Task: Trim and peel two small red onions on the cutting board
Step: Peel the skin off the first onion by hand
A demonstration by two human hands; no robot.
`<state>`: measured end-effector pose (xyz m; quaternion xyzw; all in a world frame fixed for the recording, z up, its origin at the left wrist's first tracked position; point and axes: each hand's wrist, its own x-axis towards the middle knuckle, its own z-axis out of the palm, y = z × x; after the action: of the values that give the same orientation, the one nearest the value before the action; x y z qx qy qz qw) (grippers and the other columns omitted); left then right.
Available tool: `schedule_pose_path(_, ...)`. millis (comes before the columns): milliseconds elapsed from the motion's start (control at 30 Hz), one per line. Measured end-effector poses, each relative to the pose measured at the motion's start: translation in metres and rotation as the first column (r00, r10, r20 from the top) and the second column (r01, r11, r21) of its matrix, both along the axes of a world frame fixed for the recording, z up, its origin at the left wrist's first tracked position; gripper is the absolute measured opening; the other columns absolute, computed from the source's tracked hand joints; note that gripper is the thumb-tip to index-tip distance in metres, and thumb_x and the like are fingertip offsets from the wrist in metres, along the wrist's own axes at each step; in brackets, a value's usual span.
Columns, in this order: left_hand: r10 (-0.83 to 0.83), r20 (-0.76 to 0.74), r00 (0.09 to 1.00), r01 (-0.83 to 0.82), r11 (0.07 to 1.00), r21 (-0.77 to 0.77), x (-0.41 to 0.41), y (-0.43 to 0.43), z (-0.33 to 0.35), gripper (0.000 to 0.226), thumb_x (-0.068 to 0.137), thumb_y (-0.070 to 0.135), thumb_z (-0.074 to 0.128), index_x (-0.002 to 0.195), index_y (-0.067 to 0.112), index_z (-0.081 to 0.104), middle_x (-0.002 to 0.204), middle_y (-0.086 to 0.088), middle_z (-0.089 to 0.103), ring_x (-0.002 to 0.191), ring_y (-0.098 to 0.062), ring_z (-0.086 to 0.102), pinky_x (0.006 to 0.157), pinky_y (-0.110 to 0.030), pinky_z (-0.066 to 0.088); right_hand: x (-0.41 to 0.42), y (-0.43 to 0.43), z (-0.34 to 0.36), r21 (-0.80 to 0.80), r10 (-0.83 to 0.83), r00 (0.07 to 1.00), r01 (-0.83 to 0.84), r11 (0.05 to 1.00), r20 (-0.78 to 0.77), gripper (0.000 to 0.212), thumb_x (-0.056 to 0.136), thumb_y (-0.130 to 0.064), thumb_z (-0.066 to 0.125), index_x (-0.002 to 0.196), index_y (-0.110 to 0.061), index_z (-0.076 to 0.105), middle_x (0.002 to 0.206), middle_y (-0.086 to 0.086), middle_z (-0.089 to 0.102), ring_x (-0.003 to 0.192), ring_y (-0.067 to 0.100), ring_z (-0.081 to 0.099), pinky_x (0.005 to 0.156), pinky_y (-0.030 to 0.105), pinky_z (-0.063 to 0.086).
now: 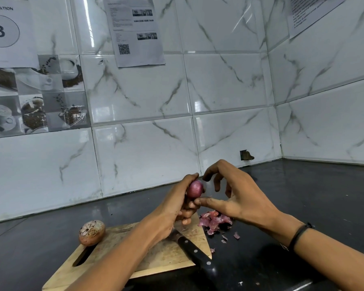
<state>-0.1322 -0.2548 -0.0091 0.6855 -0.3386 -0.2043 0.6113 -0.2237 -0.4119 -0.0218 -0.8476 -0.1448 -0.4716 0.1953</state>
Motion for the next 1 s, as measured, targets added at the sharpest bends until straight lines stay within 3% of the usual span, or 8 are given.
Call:
schedule_pose_path(100,-0.028,0.057,0.998,0.026,0.999,0.037,-0.002,0.001,0.000,0.061,0.090,0.069,0.047,0.057,0.018,0.054,0.051,0.005,0.036,0.040,-0.008,0.021,0.044,-0.023,0.023,0.000,0.002,0.000,0.055,0.027,1.000,-0.026,0.998,-0.010,0.057,0.071,-0.054,0.087,0.110,-0.030,0.054,0.098,-0.020,0.059,0.081,0.010,0.059,0.064,0.016,0.040)
schedule_pose_path(300,-0.023,0.064,0.998,0.018,0.997,0.077,-0.006,-0.001,-0.001,0.065,0.093,0.066,0.040,0.045,0.022,0.043,0.047,0.006,0.031,0.037,-0.007,0.021,0.046,-0.024,0.021,0.000,0.005,0.000,0.056,0.087,0.996,-0.085,0.995,-0.029,0.060,0.071,-0.050,0.088,0.111,-0.030,0.049,0.094,-0.004,0.063,0.075,0.017,0.060,0.059,0.018,0.044)
schedule_pose_path(400,-0.019,0.054,0.998,0.016,0.998,0.064,-0.006,-0.003,-0.003,0.067,0.096,0.064,0.039,0.045,0.021,0.043,0.047,0.005,0.030,0.038,-0.008,0.020,0.045,-0.025,0.021,-0.001,0.007,0.000,0.038,0.099,0.995,-0.098,0.994,-0.022,0.061,0.070,-0.047,0.089,0.111,-0.026,0.049,0.096,-0.007,0.063,0.081,0.017,0.061,0.060,0.013,0.041)
schedule_pose_path(567,-0.009,0.026,1.000,0.009,1.000,0.003,-0.008,-0.004,-0.003,0.061,0.099,0.055,0.040,0.056,0.017,0.062,0.046,0.003,0.030,0.040,-0.011,0.023,0.042,-0.023,0.021,-0.003,0.010,0.002,0.052,0.114,0.993,-0.113,0.992,-0.012,0.064,0.066,-0.046,0.092,0.108,-0.024,0.049,0.093,-0.010,0.061,0.080,0.017,0.059,0.061,0.016,0.042)
schedule_pose_path(700,-0.020,0.035,0.999,0.020,1.000,0.006,-0.007,-0.003,-0.003,0.049,0.100,0.050,0.038,0.075,0.011,0.054,0.047,0.002,0.028,0.039,-0.011,0.022,0.041,-0.023,0.020,-0.003,0.012,0.001,0.055,0.115,0.993,-0.114,0.992,-0.013,0.062,0.068,-0.047,0.091,0.108,-0.030,0.046,0.090,-0.005,0.062,0.077,0.017,0.060,0.060,0.022,0.047)
schedule_pose_path(1000,-0.015,0.132,0.991,0.010,0.999,0.039,-0.008,-0.003,-0.003,0.055,0.101,0.056,0.030,0.069,0.016,0.052,0.049,0.002,0.025,0.042,-0.010,0.021,0.044,-0.023,0.020,-0.002,0.014,0.000,0.014,0.132,0.991,-0.132,0.991,0.008,0.060,0.070,-0.038,0.092,0.108,-0.024,0.048,0.091,-0.011,0.060,0.079,0.015,0.060,0.068,0.021,0.049)
